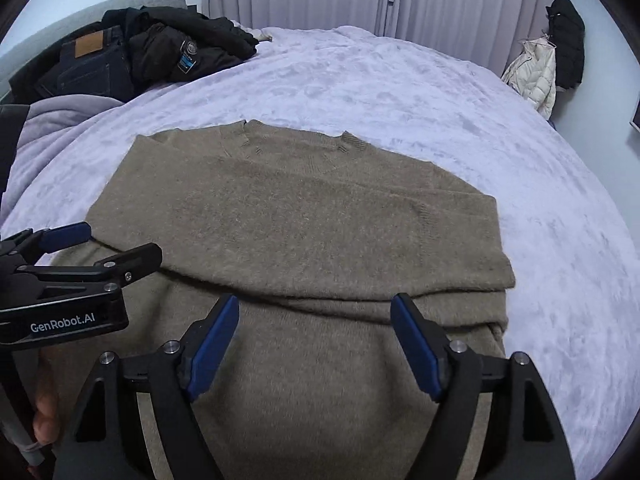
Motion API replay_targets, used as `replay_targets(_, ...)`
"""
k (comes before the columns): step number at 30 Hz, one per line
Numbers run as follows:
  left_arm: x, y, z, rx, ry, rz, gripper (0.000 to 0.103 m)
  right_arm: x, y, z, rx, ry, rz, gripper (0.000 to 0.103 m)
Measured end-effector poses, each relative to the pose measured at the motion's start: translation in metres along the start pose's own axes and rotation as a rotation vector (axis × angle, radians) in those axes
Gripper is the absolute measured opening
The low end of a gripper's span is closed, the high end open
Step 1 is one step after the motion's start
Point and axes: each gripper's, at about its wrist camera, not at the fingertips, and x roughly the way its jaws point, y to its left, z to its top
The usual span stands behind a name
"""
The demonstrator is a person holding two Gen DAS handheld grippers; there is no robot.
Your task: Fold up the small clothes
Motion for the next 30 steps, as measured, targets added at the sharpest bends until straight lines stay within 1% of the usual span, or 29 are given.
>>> replay_targets(1, 0.009, 0.003, -0.005, -0.005, 0.039, 0.007, 0.102, 0.001, -0.001, -0.005, 0.012, 0.016, -0.013, 0.081)
replay_targets(2, 0.015, 0.005, -0.009, -0.003, 0.058, 0.023, 0.102, 0.007, -0.002, -0.01, 0.017, 0.041, -0.022, 0.081)
replay_targets(4, 0.02, 0.007, -0.011, 0.009, 0.056, 0.029, 0.102, 0.029, -0.005, -0.02, 0.035, 0.128, -0.059, 0.083)
replay_targets(7, 0.018, 0.003, -0.015, 0.021, 0.059, 0.049, 0.103, 0.029, -0.01, -0.026, 0.072, 0.106, -0.031, 0.085)
replay_targets(9, 0.015, 0.0, -0.022, 0.027, 0.058, 0.068, 0.103, 0.026, -0.008, -0.029, 0.053, 0.116, -0.033, 0.086)
replay_targets(11, 0.01, -0.004, -0.03, 0.047, 0.044, 0.088, 0.103, 0.019, -0.004, -0.039, 0.015, 0.117, -0.043, 0.086)
replay_targets(13, 0.0, -0.006, -0.046, 0.072, 0.026, 0.11, 0.103, 0.012, -0.002, -0.048, 0.0, 0.103, -0.053, 0.086)
replay_targets(15, -0.011, -0.005, -0.061, 0.08, 0.009, 0.112, 0.103, -0.001, -0.001, -0.064, 0.008, 0.077, -0.047, 0.086)
replay_targets(18, -0.03, 0.0, -0.09, 0.071, -0.016, 0.095, 0.103, -0.022, -0.003, -0.095, -0.001, 0.013, -0.035, 0.086)
replay_targets(21, -0.047, 0.005, -0.116, 0.097, -0.037, 0.071, 0.103, -0.041, -0.002, -0.123, -0.055, -0.038, -0.02, 0.086)
replay_targets(25, -0.066, 0.019, -0.144, 0.066, -0.009, 0.008, 0.103, -0.061, -0.006, -0.152, -0.081, -0.071, 0.02, 0.086)
replay_targets(27, -0.072, 0.021, -0.153, 0.082, 0.007, -0.01, 0.103, -0.07, -0.008, -0.165, -0.097, -0.076, 0.037, 0.086)
replay_targets(30, -0.081, 0.019, -0.163, 0.132, 0.017, -0.005, 0.103, -0.081, -0.004, -0.184, -0.16, -0.084, 0.023, 0.086)
